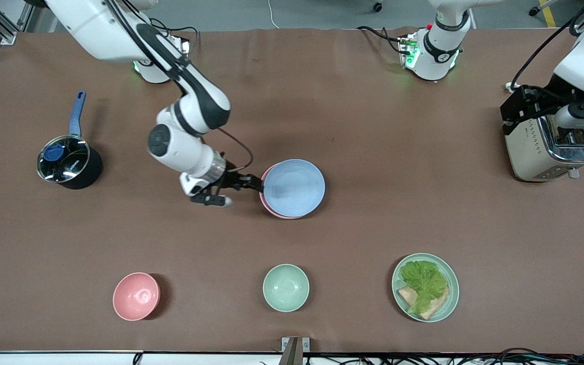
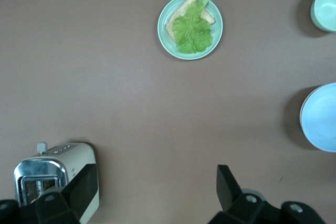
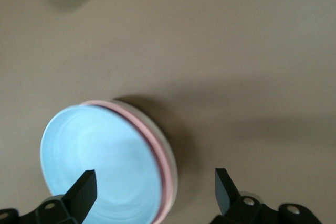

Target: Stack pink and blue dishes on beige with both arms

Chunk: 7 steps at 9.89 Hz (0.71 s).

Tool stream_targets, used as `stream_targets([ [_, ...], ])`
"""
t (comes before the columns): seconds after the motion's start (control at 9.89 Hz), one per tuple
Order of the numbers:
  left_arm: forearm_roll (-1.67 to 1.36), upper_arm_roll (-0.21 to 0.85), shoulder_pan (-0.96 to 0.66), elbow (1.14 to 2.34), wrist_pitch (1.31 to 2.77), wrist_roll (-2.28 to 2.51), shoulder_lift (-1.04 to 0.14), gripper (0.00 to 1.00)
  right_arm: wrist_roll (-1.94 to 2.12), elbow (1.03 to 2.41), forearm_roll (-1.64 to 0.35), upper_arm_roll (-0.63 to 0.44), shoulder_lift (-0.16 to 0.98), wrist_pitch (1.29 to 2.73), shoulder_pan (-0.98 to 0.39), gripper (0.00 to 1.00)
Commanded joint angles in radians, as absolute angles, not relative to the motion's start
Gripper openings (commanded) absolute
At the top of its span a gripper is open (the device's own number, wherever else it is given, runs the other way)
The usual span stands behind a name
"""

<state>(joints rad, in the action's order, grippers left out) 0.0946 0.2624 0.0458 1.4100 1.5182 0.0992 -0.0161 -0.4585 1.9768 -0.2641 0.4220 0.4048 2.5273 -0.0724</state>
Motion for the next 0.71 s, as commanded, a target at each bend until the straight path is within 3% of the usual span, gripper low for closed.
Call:
stream_targets([
  [0.0,0.058,0.151,-0.035,1.549,1.514,0.077,0.064,1.0,-0.469,2.013,-0.151,0.291,0.211,2.334,-0.048,1.0],
  [0.4,0.006,0.14,-0.021,1.586,1.466,0.06,0.091,1.0,-0.324,1.956,-0.094,0.028,-0.02,2.087,-0.025,1.0],
  [0.61,0.005,0.14,-0.021,1.534,1.465,0.025,0.055,1.0,-0.319,1.79,-0.054,-0.029,-0.032,1.868,-0.025,1.0],
])
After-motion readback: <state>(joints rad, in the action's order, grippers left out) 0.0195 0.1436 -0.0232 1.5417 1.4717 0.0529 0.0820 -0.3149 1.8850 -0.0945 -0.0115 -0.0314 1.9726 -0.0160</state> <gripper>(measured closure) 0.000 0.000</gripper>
